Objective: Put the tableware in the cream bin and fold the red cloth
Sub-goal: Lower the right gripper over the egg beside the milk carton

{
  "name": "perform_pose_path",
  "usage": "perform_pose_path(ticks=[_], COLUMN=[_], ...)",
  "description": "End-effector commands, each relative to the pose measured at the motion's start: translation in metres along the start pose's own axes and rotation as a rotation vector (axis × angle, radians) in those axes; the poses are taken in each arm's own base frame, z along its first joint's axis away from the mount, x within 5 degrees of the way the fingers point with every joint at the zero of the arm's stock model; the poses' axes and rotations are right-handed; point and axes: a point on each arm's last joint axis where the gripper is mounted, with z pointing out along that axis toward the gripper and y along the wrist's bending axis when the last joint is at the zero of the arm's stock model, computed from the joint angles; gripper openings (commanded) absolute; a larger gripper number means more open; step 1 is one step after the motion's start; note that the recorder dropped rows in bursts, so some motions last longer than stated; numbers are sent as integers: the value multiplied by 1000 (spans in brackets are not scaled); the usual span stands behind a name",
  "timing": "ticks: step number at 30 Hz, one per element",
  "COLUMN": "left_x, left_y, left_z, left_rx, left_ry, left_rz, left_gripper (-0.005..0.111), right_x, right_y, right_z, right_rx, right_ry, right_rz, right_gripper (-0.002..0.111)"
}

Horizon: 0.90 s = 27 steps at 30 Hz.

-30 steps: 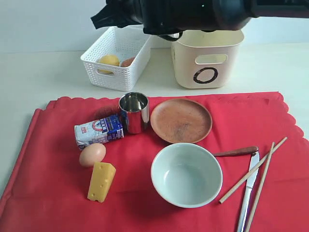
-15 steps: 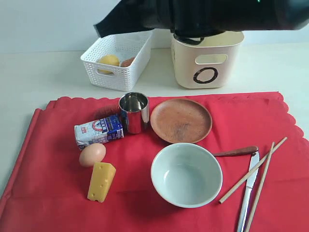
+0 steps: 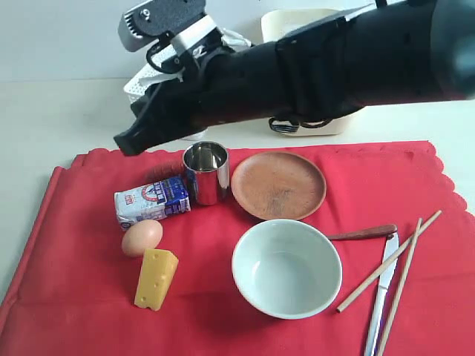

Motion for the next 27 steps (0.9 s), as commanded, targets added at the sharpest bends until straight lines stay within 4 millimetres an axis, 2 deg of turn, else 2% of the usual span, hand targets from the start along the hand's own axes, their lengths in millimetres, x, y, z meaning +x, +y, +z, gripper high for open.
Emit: perform_pose_path(ticks=[1, 3, 7, 10, 14, 19, 21, 27], left_x=[1, 1, 1, 1, 1, 1, 1, 1], left_y=[0, 0, 0, 0, 0, 0, 0, 0], left_z=[0, 0, 0, 0, 0, 0, 0, 0], left_rx=[-5, -5, -5, -5, -5, -5, -5, -5], left_ry=[-4, -4, -4, -4, -4, -4, -4, -4], left_rz=[-3, -3, -3, -3, -5, -5, -5, -4], left_gripper=[1, 1, 1, 1, 1, 1, 1, 1], right_x=[7, 9, 3, -3, -2, 9, 13, 23], right_y=[14, 15, 6, 8, 27, 52, 57, 66], right_z=[-6, -9, -17, -21, -17, 0, 8, 29], right_rx=[-150, -163, -66, -70, -111, -138, -112, -76], right_ry=[156, 261, 442, 489, 510, 540, 539, 511], right_rz=[-28, -38, -3, 42, 0, -88, -97, -77], right_gripper=[0, 0, 0, 0, 0, 2, 8, 45])
